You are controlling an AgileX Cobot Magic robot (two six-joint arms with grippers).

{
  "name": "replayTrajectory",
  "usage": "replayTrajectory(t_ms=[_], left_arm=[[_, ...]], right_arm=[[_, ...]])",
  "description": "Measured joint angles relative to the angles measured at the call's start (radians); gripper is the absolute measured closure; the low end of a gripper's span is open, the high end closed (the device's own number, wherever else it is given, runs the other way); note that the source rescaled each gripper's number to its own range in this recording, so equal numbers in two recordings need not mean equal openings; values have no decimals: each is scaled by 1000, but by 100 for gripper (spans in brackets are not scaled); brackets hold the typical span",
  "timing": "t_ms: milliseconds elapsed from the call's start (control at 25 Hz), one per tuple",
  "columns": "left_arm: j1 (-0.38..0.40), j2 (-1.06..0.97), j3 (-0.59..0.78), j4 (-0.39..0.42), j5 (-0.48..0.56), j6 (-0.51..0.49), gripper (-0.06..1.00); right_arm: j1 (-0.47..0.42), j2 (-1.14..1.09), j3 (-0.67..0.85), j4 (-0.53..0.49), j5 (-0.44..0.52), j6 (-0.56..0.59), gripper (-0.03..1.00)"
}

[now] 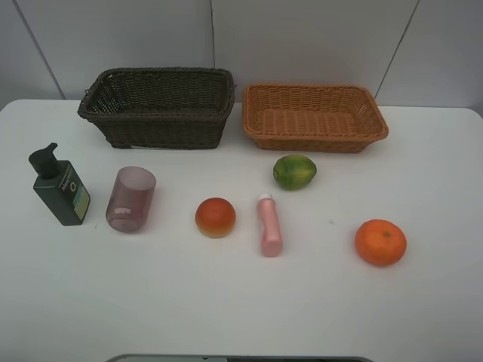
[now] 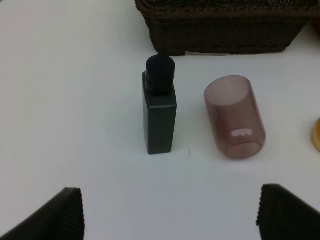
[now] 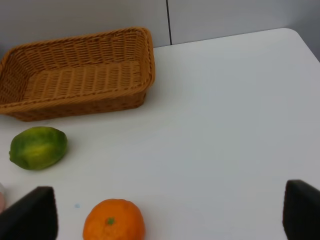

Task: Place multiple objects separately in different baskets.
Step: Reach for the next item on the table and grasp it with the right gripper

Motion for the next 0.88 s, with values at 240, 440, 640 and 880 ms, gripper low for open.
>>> replayTrajectory(t_ms=[240,440,640,880], left_arm=[[0,0,0,0,0,0,13],[0,0,0,0,0,0,13],[0,0,0,0,0,0,13],[0,0,0,0,0,0,13]], right_arm=[[0,0,0,0,0,0,-3],[0,0,0,0,0,0,-3],[0,0,0,0,0,0,-3],[0,0,0,0,0,0,-3]])
